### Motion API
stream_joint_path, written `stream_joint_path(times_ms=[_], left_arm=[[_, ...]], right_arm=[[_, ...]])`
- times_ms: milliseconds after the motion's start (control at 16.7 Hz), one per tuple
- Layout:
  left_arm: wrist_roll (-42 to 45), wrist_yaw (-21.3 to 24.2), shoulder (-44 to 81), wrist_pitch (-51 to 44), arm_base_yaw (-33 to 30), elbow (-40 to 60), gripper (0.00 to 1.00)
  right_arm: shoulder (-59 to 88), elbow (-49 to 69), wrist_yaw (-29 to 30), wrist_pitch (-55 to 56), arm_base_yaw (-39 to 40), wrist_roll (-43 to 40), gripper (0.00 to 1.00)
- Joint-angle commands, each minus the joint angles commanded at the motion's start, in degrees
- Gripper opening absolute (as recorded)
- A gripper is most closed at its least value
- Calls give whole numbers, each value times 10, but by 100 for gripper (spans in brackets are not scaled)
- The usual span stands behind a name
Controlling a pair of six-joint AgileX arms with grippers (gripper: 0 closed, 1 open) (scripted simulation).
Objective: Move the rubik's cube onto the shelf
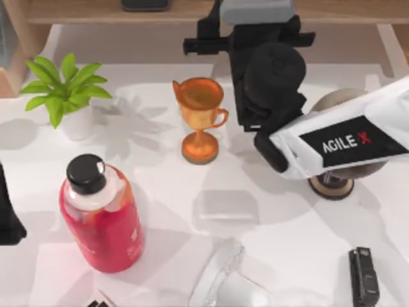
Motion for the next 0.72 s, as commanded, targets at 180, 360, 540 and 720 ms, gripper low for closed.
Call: stream_joint_path(times_ms=[180,360,540,720], left_arm=[[0,0,0,0,0,0,100],[0,0,0,0,0,0,100],[0,0,0,0,0,0,100],[0,0,0,0,0,0,100]], right_arm=[[2,-28,51,36,14,-16,0],[0,-41,73,49,21,-23,0],[0,-41,73,49,21,-23,0],[1,-37,71,47,17,-22,0]])
